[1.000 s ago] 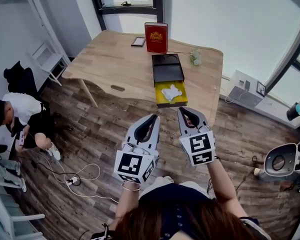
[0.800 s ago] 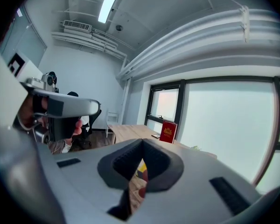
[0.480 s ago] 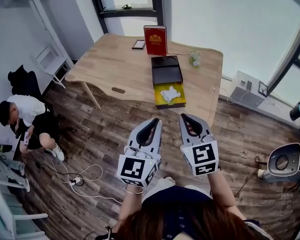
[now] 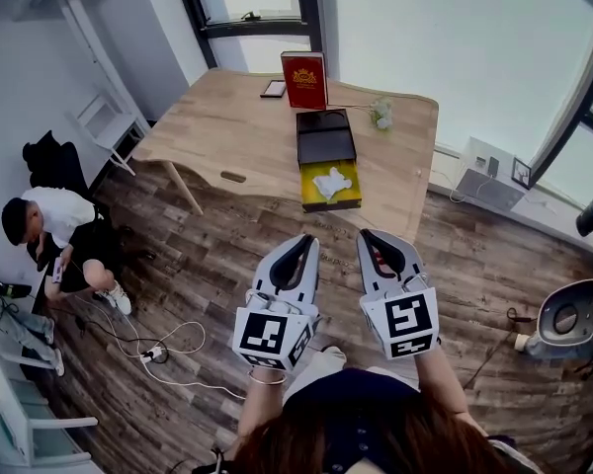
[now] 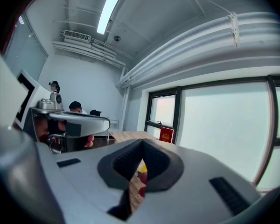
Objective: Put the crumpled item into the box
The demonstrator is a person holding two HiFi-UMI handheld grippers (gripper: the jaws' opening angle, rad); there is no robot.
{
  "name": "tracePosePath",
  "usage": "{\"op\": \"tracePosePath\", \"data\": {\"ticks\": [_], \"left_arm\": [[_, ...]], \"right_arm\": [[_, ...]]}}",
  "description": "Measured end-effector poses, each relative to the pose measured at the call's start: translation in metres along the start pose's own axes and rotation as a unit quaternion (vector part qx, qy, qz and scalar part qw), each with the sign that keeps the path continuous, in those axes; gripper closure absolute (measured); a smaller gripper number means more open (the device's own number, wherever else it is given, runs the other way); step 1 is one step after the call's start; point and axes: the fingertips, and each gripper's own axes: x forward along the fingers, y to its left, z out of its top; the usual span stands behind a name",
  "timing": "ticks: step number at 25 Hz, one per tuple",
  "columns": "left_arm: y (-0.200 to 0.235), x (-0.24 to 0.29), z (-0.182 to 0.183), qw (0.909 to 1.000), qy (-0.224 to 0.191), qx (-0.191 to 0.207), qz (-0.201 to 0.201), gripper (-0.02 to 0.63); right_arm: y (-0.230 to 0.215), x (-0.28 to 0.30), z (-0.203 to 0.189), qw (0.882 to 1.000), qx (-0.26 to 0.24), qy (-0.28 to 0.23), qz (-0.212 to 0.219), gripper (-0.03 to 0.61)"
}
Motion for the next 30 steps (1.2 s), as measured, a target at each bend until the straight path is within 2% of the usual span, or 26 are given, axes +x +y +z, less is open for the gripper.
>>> {"op": "tracePosePath", "data": {"ticks": [14,30], "left_arm": [[-0.047,-0.006,0.001,1.0,0.004,0.003,0.002,0.577],[-0.073,-0.023,-0.004,0.9999,0.004,0.005,0.014,0.577]], "right_arm": [[-0.01,-0.051,0.005,1.0,0.001,-0.014,0.013,0.554],[-0.011,-0.081,0.001,0.999,0.005,-0.027,0.022,0.555]]}}
